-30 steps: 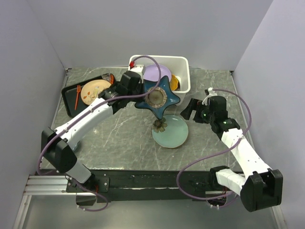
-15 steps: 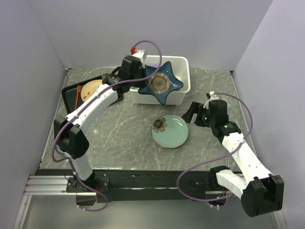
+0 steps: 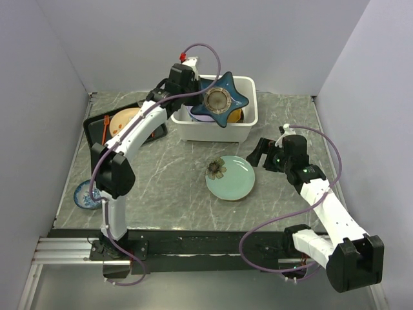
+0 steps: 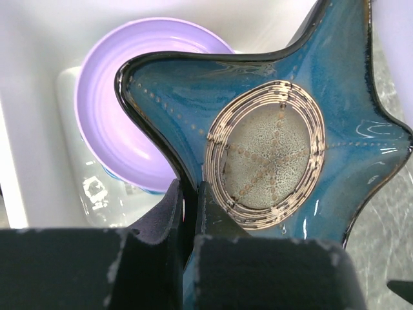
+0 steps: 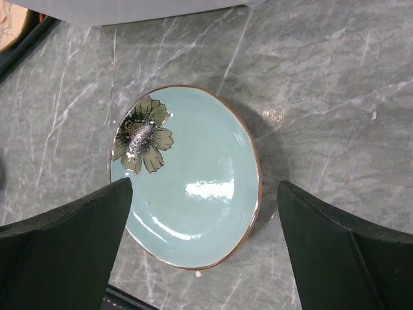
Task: Place the plates into the plastic bin on the countertop
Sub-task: Place the plate in the plastic bin, then pick up the plate at the center of the board, then place the plate in the plastic bin.
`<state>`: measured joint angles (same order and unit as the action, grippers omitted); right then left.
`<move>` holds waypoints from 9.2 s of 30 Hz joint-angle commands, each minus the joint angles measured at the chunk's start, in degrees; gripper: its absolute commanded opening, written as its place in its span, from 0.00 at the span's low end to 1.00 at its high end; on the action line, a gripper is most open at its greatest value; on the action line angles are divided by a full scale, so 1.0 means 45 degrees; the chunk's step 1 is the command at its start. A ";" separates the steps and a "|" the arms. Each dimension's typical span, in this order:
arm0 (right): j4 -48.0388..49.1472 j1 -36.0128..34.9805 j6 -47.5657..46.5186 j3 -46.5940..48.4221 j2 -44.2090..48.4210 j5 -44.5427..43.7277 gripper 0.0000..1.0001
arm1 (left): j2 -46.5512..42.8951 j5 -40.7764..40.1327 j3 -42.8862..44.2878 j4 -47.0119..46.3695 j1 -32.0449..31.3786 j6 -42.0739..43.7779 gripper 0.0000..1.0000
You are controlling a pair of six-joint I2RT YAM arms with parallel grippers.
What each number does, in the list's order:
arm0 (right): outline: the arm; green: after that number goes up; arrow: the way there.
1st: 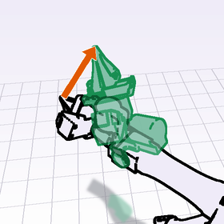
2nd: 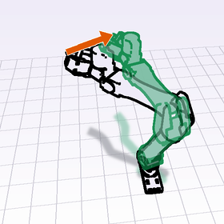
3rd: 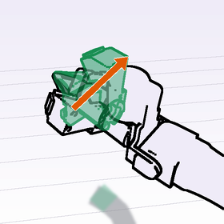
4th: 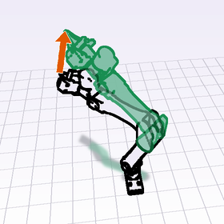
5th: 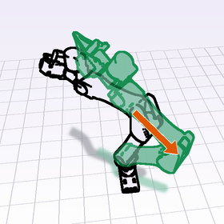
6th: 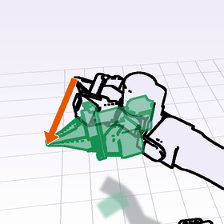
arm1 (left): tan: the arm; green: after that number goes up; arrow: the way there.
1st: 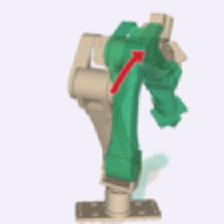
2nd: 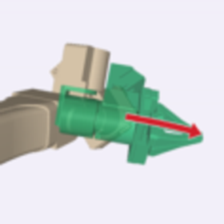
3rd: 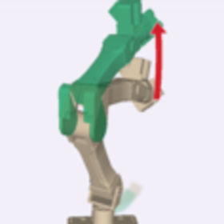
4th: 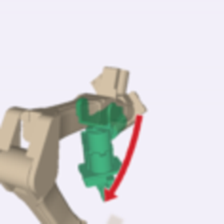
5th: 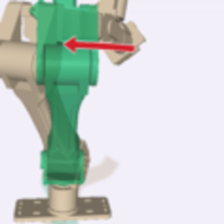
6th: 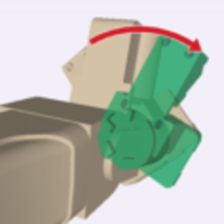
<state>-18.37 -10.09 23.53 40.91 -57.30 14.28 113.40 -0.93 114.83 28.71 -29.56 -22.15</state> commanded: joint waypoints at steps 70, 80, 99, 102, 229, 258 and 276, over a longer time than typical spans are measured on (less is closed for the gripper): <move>-0.0058 0.0074 0.0240 -0.0867 -0.0236 0.0537 1.00 | 0.1559 0.2276 0.1497 -0.3527 0.1550 -0.1601 0.60; -0.0331 0.0054 0.0260 -0.0985 -0.0548 0.0537 0.99 | -0.2657 0.3370 -0.3655 -0.5345 0.1433 -0.2304 0.63; 0.0527 0.0074 0.0357 -0.1766 -0.2169 0.1181 0.87 | -0.6236 0.4718 -1.0964 -0.6887 0.0749 -0.2792 0.66; 0.0625 0.0074 0.0357 -0.1746 -0.2326 0.1220 0.84 | -0.6431 0.4738 -1.1629 -0.7025 0.0574 -0.2772 0.67; 0.0606 0.1011 0.1861 -0.0594 0.2166 0.2666 1.00 | -0.3541 1.0382 -1.2861 -1.2592 -0.0228 -0.4003 0.01; 0.0585 0.1187 0.1705 -0.1141 0.2167 0.2801 1.00 | -0.4712 0.8431 -1.0849 -0.9818 -0.0150 -0.2753 0.01; 0.1426 0.1206 0.1217 -0.0828 0.0526 0.4267 1.00 | -0.4694 0.7316 -0.8957 -0.9134 0.0104 -0.3027 0.01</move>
<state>-15.40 -5.08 30.13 35.59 -54.24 30.94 95.00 30.98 67.77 -6.07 -29.74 -34.63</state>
